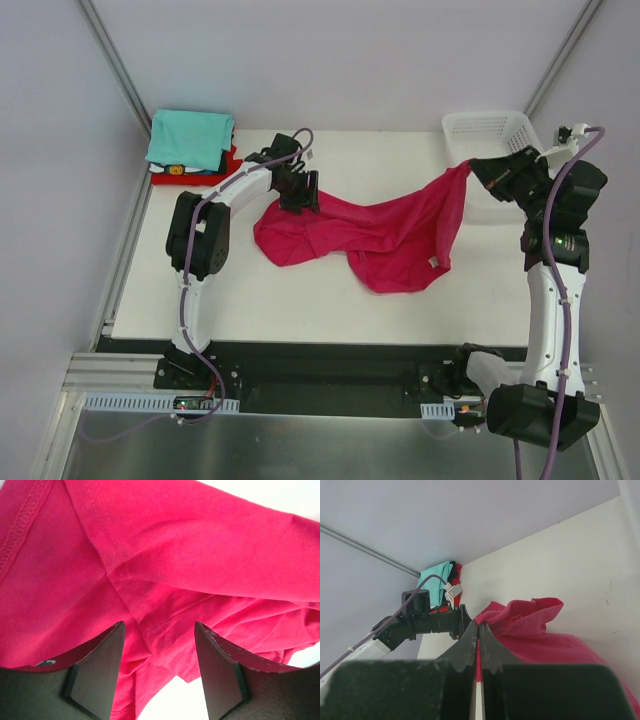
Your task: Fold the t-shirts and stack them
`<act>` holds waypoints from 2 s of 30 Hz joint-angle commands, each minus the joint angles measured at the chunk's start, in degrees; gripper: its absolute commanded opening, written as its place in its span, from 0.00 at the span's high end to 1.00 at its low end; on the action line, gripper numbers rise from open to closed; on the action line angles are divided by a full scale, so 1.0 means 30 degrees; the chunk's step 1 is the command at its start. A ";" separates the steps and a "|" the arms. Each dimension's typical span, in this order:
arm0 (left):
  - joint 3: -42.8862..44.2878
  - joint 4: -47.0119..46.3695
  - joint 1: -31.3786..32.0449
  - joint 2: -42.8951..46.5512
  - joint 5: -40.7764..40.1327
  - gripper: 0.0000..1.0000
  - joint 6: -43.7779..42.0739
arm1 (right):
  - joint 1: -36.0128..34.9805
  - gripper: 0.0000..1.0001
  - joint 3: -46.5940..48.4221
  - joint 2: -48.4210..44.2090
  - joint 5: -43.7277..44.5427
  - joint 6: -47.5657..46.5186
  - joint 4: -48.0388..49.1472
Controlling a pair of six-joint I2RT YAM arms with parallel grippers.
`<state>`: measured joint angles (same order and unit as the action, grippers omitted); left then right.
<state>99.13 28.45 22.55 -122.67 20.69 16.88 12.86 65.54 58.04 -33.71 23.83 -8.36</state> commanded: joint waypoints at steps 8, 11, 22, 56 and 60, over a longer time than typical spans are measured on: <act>-0.0436 0.0332 0.0131 0.0403 -0.0129 0.45 0.0172 | -0.0127 0.99 0.0361 -0.0656 -0.0422 -0.0064 0.0853; -0.0524 0.0274 0.0278 0.0402 -0.0099 0.46 0.0377 | -0.0127 0.99 0.0390 -0.0685 -0.0364 -0.0093 0.0882; -0.1813 -0.0722 0.0483 0.0402 -0.0040 0.48 0.1022 | -0.0127 0.99 0.0478 -0.0656 -0.0422 -0.0035 0.0853; -0.0357 0.0701 0.0717 0.2364 -0.1970 1.00 0.1813 | -0.0741 0.99 -0.0752 -0.0452 -0.0744 -0.0502 0.0591; 0.2369 0.3520 0.0659 0.3416 -0.3816 1.00 0.1727 | -0.1240 0.99 -0.0402 0.0748 -0.0802 -0.1059 -0.0346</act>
<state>97.03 30.28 24.40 -120.36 15.44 22.55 10.70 62.94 57.87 -34.81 23.03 -9.10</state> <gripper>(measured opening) 0.010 0.015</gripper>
